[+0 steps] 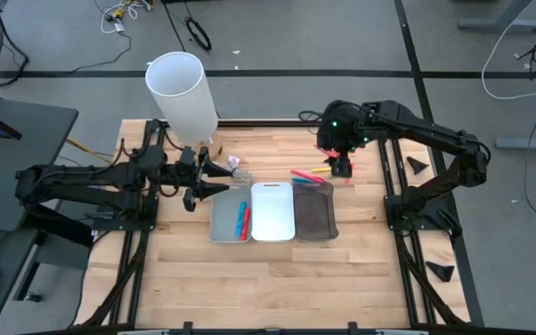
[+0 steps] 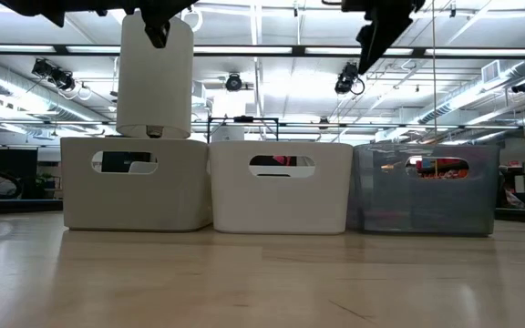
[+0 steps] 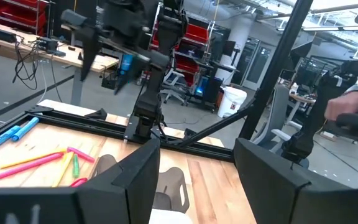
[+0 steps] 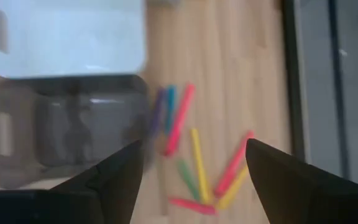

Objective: Pick & Place Markers
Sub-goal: Put the bottom blue marker into the gray bin

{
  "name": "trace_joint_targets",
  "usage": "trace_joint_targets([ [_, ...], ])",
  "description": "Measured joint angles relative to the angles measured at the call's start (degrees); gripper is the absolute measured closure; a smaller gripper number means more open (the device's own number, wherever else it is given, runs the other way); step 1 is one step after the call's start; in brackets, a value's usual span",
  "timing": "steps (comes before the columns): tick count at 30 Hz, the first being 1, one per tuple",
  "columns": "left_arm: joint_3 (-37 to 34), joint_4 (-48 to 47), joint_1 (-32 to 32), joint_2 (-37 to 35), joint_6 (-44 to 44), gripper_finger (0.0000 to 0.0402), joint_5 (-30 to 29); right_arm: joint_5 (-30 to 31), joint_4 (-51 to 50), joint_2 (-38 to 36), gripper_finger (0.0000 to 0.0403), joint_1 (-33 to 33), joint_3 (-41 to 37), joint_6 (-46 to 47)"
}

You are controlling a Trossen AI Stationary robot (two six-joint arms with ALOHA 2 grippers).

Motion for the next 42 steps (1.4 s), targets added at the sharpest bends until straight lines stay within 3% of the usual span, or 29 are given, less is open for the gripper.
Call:
trace_joint_targets([
  [11, 0.0, 0.0, 0.0, 0.0, 0.0, 0.0188, 0.0, 3.3, -1.1, 0.1, 0.0119, -11.9, 0.0, -8.3],
  [18, 0.0, 0.0, 0.0, 0.0, 0.0, 0.0188, 0.0, 3.0, 4.6, 1.7, 0.0119, -18.7, 0.0, -19.4],
  [22, 0.0, 0.0, 0.0, 0.0, 0.0, 0.0188, 0.0, 3.1, 7.7, 3.4, 0.0119, -21.7, 0.1, -20.9],
  [27, 0.0, 0.0, 0.0, 0.0, 0.0, 0.0188, 0.0, 3.3, 12.9, 7.1, 0.0119, -25.7, 0.1, -23.8],
  [31, 0.0, 0.0, 0.0, 0.0, 0.0, 0.0188, 0.0, 7.0, 15.3, 10.9, 0.0119, -28.6, 0.1, -27.7],
  [36, 0.0, 0.0, 0.0, 0.0, 0.0, 0.0188, 0.0, 12.9, 13.2, 16.4, 0.0119, -31.9, 0.1, -31.2],
  [42, 0.0, 0.0, 0.0, 0.0, 0.0, 0.0188, 0.0, 13.6, 10.3, 22.0, 0.0119, -37.1, 0.1, -32.0],
])
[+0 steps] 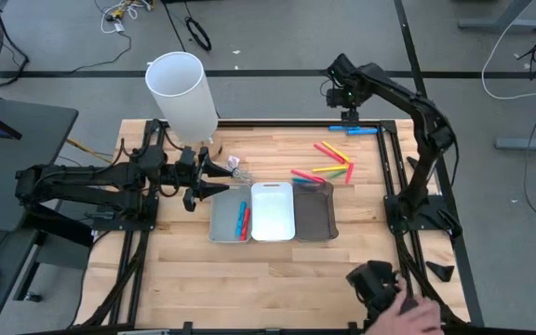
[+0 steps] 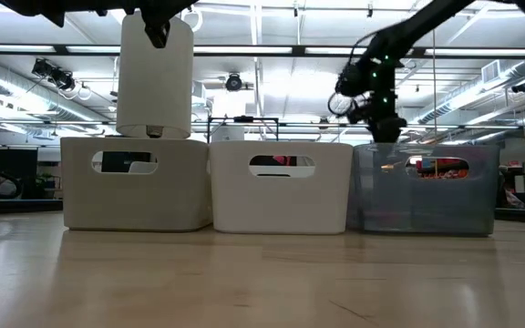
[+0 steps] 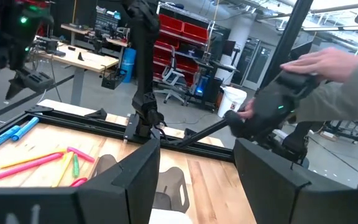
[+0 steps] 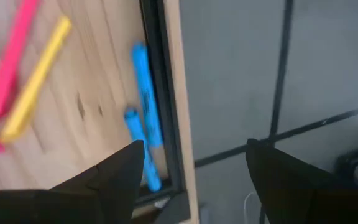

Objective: Pick & Place Markers
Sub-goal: Put the bottom blue marker into the gray bin

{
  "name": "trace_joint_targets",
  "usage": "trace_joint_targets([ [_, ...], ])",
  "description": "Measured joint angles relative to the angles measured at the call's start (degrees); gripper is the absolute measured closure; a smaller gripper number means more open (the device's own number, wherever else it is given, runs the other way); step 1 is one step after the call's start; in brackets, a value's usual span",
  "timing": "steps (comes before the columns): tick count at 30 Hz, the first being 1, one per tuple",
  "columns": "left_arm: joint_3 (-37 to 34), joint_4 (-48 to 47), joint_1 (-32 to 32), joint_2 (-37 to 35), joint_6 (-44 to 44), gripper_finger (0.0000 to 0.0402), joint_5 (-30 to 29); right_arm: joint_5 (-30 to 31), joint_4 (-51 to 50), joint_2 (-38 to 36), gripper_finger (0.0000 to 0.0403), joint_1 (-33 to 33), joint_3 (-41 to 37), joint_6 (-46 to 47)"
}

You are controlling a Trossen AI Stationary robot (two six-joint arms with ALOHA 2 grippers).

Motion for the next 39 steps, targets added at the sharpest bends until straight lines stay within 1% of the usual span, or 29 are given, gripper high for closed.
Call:
trace_joint_targets([
  [5, 0.0, 0.0, 0.0, 0.0, 0.0, 0.0188, 0.0, 1.7, -3.7, 2.5, 0.0119, -3.1, 0.0, -5.5],
  [11, 0.0, 0.0, 0.0, 0.0, 0.0, 0.0188, 0.0, 1.8, -6.2, 4.0, 0.0119, -4.9, 0.0, -10.3],
  [16, 0.0, 0.0, 0.0, 0.0, 0.0, 0.0188, 0.0, 1.8, -6.2, 5.7, 0.0119, -5.6, -0.6, -10.2],
  [19, 0.0, 0.0, 0.0, 0.0, 0.0, 0.0188, 0.0, 1.8, -5.5, 5.8, 0.0119, -5.9, -3.8, -10.0],
  [20, 0.0, 0.0, 0.0, 0.0, 0.0, 0.0188, 0.0, 2.4, -5.5, 5.8, 0.0119, -5.9, -5.1, -11.1],
  [23, 0.0, 0.0, 0.0, 0.0, 0.0, 0.0188, 0.0, 7.3, -4.4, 5.9, 0.0119, -5.5, -8.5, -13.9],
  [27, 0.0, 0.0, 0.0, 0.0, 0.0, 0.0188, 0.0, 11.7, -2.2, 5.9, 0.0119, -5.3, -10.9, -15.9],
  [30, 0.0, 0.0, 0.0, 0.0, 0.0, 0.0188, 0.0, 13.3, -1.3, 5.9, 0.0119, -5.2, -11.7, -16.5],
  [39, 0.0, 0.0, 0.0, 0.0, 0.0, 0.0188, 0.0, 14.8, -1.3, 6.2, 0.0119, -3.7, -13.3, -18.4],
])
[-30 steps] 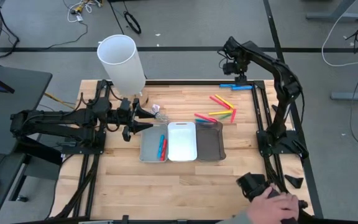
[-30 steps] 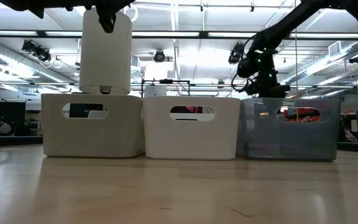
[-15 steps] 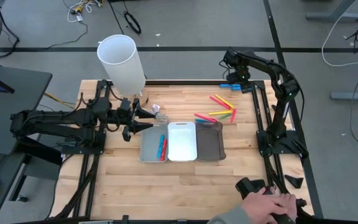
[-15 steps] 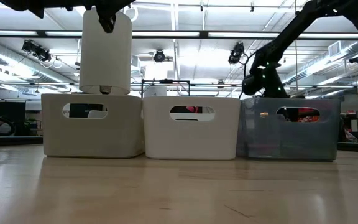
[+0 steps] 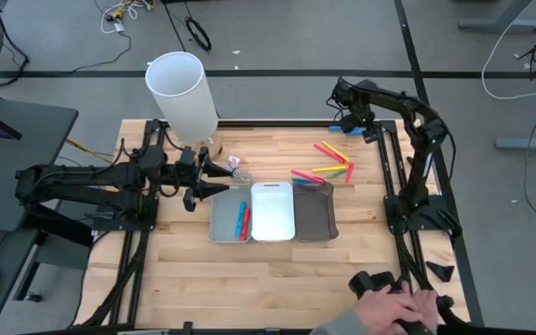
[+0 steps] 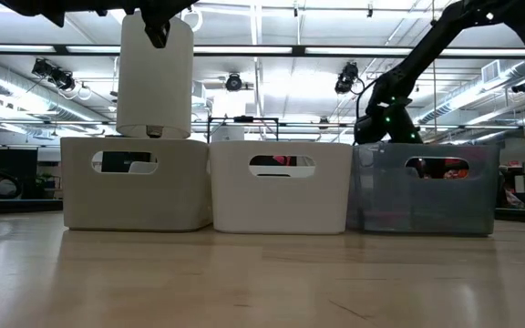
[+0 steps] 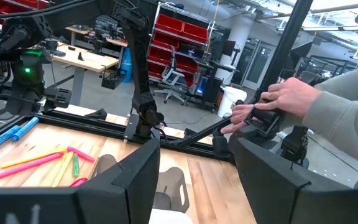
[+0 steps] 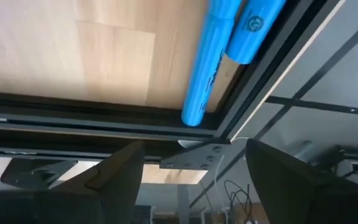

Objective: Pick & Place Markers
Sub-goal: Put the bottom blue marker into the gray bin

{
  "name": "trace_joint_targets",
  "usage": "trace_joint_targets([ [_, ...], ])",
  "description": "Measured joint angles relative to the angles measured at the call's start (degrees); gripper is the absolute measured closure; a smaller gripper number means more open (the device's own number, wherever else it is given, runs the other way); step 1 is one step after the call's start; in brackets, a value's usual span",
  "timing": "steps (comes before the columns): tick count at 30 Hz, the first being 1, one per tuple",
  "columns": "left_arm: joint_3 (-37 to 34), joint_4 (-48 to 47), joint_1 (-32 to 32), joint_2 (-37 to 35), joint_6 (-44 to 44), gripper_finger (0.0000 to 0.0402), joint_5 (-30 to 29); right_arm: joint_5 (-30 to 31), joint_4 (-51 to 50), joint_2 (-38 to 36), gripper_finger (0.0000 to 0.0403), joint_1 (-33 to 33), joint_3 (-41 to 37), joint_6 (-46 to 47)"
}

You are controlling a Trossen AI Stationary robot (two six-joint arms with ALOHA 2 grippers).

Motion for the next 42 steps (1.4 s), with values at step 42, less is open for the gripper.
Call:
trace_joint_targets([
  [42, 0.0, 0.0, 0.0, 0.0, 0.0, 0.0188, 0.0, -1.7, 3.5, 10.8, 0.0185, 3.2, 0.1, 4.5],
])
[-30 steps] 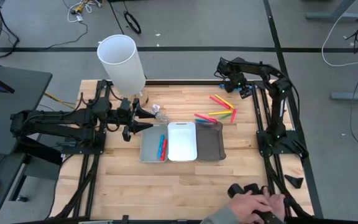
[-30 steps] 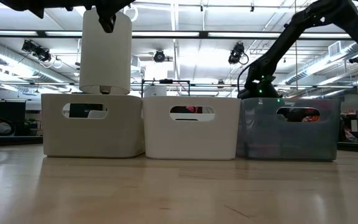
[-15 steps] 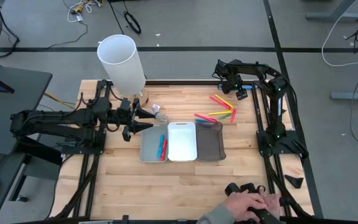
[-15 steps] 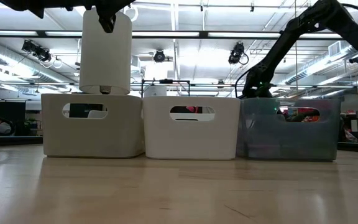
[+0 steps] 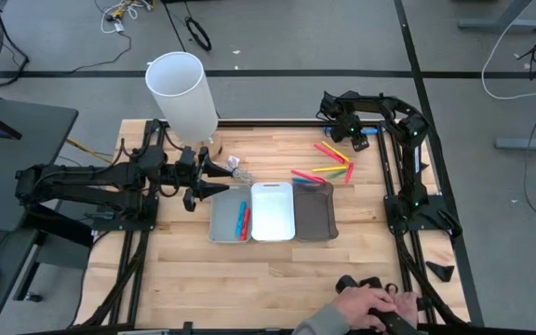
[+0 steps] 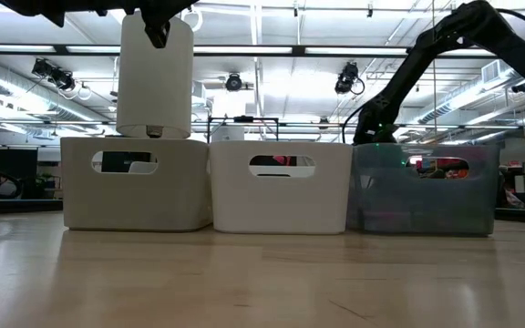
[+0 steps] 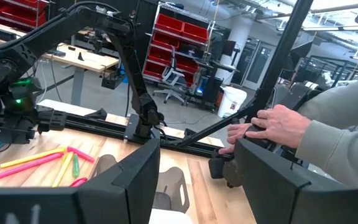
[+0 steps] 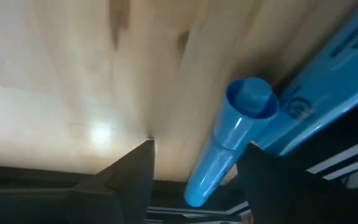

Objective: Pick & Place Markers
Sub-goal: Put the bottom blue marker into the gray bin

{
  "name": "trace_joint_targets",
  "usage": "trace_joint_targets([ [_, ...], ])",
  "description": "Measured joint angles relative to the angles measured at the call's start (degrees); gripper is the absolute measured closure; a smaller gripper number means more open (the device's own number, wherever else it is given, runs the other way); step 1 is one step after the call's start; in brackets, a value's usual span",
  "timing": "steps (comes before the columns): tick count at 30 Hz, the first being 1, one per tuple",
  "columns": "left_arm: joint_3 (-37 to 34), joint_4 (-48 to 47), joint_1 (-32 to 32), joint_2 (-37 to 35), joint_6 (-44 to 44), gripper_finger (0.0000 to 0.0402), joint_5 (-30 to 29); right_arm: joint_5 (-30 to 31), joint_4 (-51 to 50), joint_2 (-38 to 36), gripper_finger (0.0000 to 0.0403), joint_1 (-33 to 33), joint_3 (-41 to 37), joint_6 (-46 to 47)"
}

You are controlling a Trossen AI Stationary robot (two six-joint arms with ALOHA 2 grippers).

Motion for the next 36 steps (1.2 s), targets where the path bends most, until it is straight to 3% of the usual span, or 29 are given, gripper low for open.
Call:
trace_joint_targets([
  [15, 0.0, 0.0, 0.0, 0.0, 0.0, 0.0188, 0.0, -1.0, -2.5, -0.2, 0.0361, -0.1, -0.1, 1.7],
  [24, 0.0, 0.0, 0.0, 0.0, 0.0, 0.0188, 0.0, -2.0, -5.7, -0.4, 0.0339, 0.2, -0.2, 4.3],
  [36, 0.0, 0.0, 0.0, 0.0, 0.0, 0.0188, 0.0, -2.4, -10.2, -4.4, 0.0349, 0.5, 1.2, 9.7],
])
